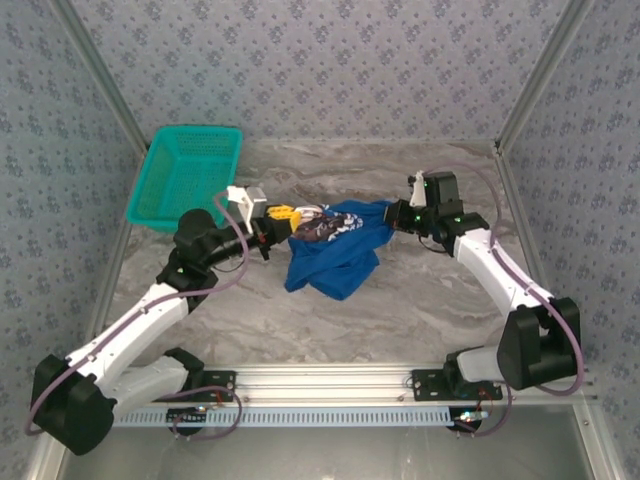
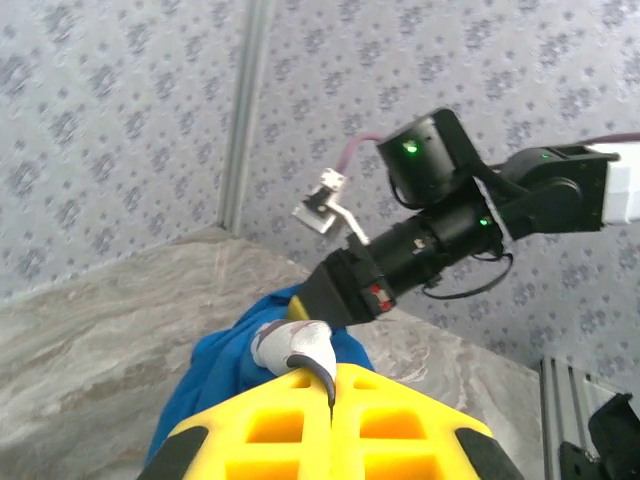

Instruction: Fold the inside-out t-shirt

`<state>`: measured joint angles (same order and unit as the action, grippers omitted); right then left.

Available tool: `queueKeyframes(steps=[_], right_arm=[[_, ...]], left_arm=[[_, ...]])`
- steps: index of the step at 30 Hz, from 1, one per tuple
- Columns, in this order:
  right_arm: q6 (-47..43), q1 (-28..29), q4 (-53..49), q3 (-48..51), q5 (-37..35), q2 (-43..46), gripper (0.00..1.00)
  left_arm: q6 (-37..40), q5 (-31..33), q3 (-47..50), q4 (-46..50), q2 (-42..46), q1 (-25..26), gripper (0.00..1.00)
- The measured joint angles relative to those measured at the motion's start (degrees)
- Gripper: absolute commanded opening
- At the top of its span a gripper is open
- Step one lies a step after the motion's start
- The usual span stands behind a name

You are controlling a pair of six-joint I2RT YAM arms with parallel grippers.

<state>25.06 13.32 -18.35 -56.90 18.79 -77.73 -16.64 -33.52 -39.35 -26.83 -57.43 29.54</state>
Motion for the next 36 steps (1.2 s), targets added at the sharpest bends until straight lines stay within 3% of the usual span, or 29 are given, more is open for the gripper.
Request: queueKeyframes(steps=[4,7,11,15,19,24,27,28,29,33,34,36], right_arm=[[-3.32,-0.59,-2.6,1.14,-2.95,-1.81,0.4],[-7.13,-0.07,-3.17,1.86,-1.01,-0.76,0.64],[-9.4,1.92,1.7,3.15,5.42,5.46,0.71],[-9.49,6.19,6.27,-0.66,6.32,5.27,0.75],[-9.4,10.78,6.84,-11.04,4.55,-6.34,0.82],[-7.82,11.37,6.05,-17.49,5.92,-20.0,0.93],[-6.86,11.76,3.56,-22.8,8.66,-28.3,0.94],[-6.49,12.13,3.34,-23.87,9.7,-30.21,0.91],[-6.12,12.66,3.39,-24.44,10.93,-31.87,0.78],[-1.22,14.84,4.48,-22.95,17.27,-35.15,0.14],[0.2,14.93,5.44,-22.03,18.53,-35.15,0.02],[3.58,13.92,8.46,-20.17,20.63,-34.49,0.0]], left_arm=[[-1.55,1.95,1.75,-0.68,0.0,-1.86,0.0],[-2.08,3.06,1.75,-2.69,-0.09,-1.84,0.0],[-2.03,3.08,1.38,-4.24,-1.14,-1.79,0.0],[-1.14,1.57,1.25,-4.63,-1.9,-1.79,0.0],[0.66,-0.83,1.09,-4.81,-1.95,-1.75,0.0],[2.69,-3.52,0.26,-4.44,-1.95,-1.6,0.0],[3.65,-4.61,-0.33,-4.2,-1.97,-1.29,0.0],[3.85,-4.76,-0.37,-4.17,-1.99,-1.25,0.0],[4.17,-4.87,-0.44,-4.04,-2.08,-1.16,0.0],[5.38,-4.81,-1.07,-2.38,-2.97,-0.98,0.0],[5.73,-4.72,-1.16,-1.7,-3.02,-0.87,0.0],[6.34,-4.11,-1.25,-0.72,-3.02,-0.57,0.0]])
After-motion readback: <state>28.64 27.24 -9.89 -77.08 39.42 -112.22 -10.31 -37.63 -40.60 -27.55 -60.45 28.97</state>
